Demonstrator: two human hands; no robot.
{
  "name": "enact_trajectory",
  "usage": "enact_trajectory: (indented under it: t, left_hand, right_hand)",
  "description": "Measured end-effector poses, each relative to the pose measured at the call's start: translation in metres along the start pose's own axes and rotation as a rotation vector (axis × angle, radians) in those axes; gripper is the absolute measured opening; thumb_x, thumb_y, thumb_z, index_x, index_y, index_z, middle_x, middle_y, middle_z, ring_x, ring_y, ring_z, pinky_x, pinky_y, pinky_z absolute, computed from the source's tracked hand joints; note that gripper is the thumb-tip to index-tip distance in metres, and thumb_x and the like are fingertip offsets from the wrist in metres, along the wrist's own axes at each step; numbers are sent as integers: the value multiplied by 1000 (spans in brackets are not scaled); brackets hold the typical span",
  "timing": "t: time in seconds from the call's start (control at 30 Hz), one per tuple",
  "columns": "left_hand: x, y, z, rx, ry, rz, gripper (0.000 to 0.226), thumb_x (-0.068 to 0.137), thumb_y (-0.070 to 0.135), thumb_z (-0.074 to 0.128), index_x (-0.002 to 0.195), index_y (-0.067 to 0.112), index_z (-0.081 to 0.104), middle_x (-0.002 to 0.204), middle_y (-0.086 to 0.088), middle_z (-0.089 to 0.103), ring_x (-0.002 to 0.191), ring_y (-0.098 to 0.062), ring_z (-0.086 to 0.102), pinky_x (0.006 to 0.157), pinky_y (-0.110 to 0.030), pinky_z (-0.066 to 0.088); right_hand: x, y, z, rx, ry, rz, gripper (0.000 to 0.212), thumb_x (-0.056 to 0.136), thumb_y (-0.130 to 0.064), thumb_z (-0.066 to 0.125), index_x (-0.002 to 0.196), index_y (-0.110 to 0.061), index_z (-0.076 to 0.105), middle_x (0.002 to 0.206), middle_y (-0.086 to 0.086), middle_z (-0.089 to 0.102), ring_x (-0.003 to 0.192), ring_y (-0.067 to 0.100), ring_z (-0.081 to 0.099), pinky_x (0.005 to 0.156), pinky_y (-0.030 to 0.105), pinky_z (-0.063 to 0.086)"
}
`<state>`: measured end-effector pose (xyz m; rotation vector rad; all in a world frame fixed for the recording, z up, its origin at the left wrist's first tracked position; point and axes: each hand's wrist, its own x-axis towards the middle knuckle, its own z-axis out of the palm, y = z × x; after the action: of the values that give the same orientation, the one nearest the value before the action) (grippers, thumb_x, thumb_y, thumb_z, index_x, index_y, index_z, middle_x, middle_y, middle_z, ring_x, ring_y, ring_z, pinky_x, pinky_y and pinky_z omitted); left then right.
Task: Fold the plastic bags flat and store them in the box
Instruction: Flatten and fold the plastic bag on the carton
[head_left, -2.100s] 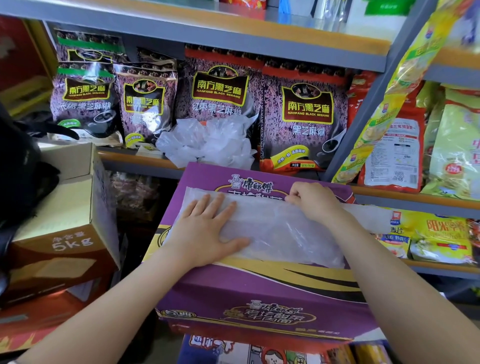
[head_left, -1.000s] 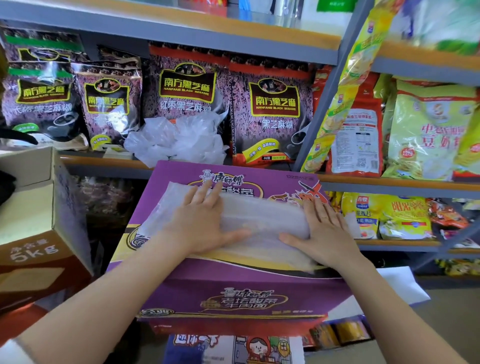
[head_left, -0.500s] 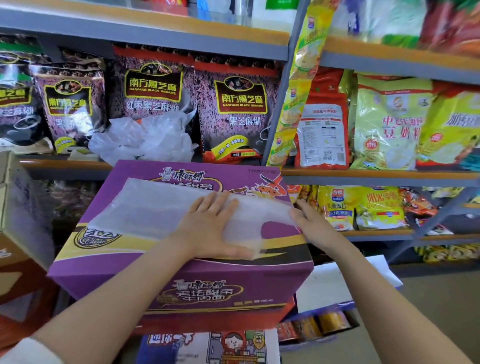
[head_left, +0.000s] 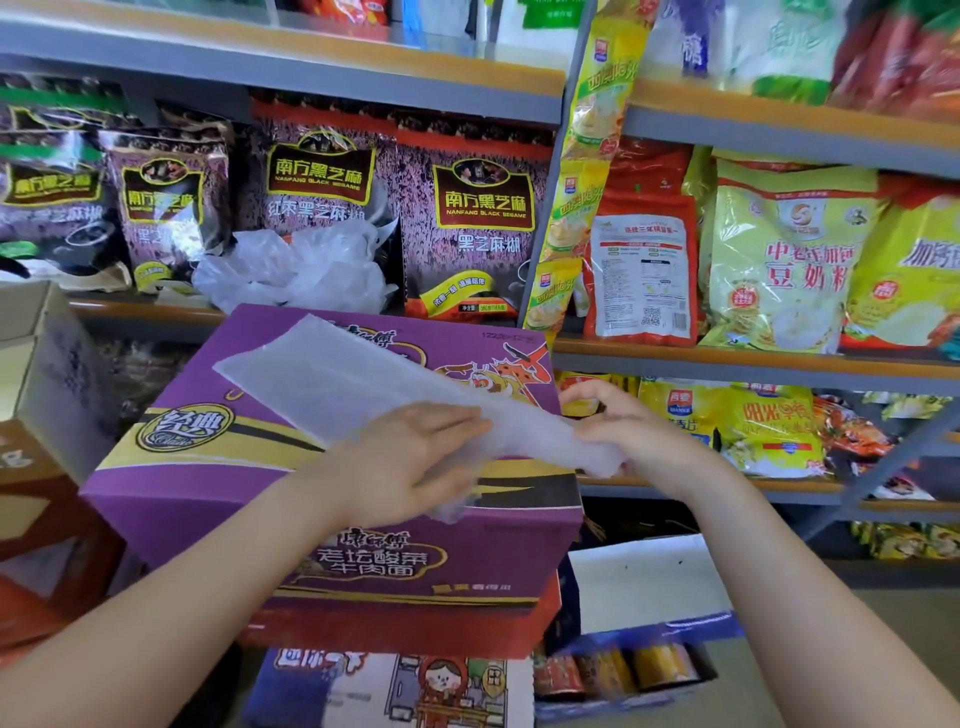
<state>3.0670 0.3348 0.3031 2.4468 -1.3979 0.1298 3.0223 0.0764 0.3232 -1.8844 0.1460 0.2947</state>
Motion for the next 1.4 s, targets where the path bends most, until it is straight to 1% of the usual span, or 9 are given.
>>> enact_trajectory:
  t: [0.17, 0.37, 0.5, 0.6, 0.77, 0.9, 1.1, 1.23, 1.4]
  left_hand:
    - [-8, 29, 18, 3, -220, -188, 109, 55, 89, 24, 144, 37, -10, 157, 2, 6, 143, -12, 7, 112, -20, 5]
    - [-21, 28, 23, -153, -212, -75, 81, 71, 27, 48, 146, 15, 19, 152, -4, 26, 140, -14, 21, 111, -13, 7]
    - [-35, 30, 7, -622, -258, -220, 67, 63, 29, 40, 128, 44, 48, 136, 2, 51, 122, -25, 48, 103, -33, 35]
    - [-40, 29, -7, -857, -21, -373, 48, 64, 27, 47, 105, 51, 57, 113, 22, 56, 96, 4, 57, 87, -12, 37]
    - [-42, 20, -16, -561, 186, -521, 34, 81, 39, 63, 113, 31, 55, 58, 8, 44, 52, -1, 43, 54, -15, 34]
    - [-36, 12, -12, -366, 215, -637, 31, 81, 38, 67, 107, 26, 55, 62, 11, 45, 55, -2, 46, 51, -10, 35]
    - [-15, -4, -11, -235, 144, -583, 24, 91, 17, 51, 114, 13, 55, 93, -8, 64, 83, -24, 59, 58, -22, 33]
    - [-2, -20, -8, -165, 95, -512, 21, 94, 17, 45, 110, 12, 57, 101, -11, 66, 96, -29, 59, 69, -29, 37]
    - [5, -35, -6, -173, 26, -478, 19, 96, 19, 40, 105, 13, 56, 98, -11, 65, 91, -30, 58, 72, -35, 43]
  right_hand:
    - [-26, -5, 6, 98, -196, -132, 33, 89, 5, 42, 78, -16, 65, 66, 10, 62, 52, 19, 62, 43, 23, 46]
    - [-37, -20, 16, 92, -202, -282, 27, 72, -19, 70, 96, -10, 66, 85, 2, 75, 78, 14, 71, 55, 22, 51]
    - [-19, -32, 30, -13, 108, -334, 17, 88, -13, 61, 77, -25, 67, 69, -14, 70, 65, -3, 62, 63, 17, 46]
    - [-2, -43, 48, 5, 119, -291, 13, 90, -19, 58, 87, -22, 69, 89, -5, 71, 85, 7, 66, 79, 23, 49]
    - [39, -34, 71, -59, 229, -148, 32, 88, -21, 58, 88, 11, 58, 95, 32, 59, 82, 37, 61, 68, 34, 38]
    - [58, -31, 75, -39, 285, -62, 15, 86, -5, 55, 72, -3, 58, 75, 17, 57, 77, 32, 58, 65, 32, 41]
    - [77, -52, 68, 6, 184, 55, 34, 84, -17, 65, 115, -11, 54, 109, 10, 62, 94, 24, 61, 81, 37, 50]
    - [95, -63, 67, 52, 247, 46, 42, 83, -40, 65, 105, -3, 64, 111, 20, 65, 98, 34, 64, 87, 41, 49]
    - [124, -65, 65, 55, 272, -113, 13, 87, -13, 60, 77, -21, 62, 84, 6, 65, 85, 25, 62, 74, 33, 47]
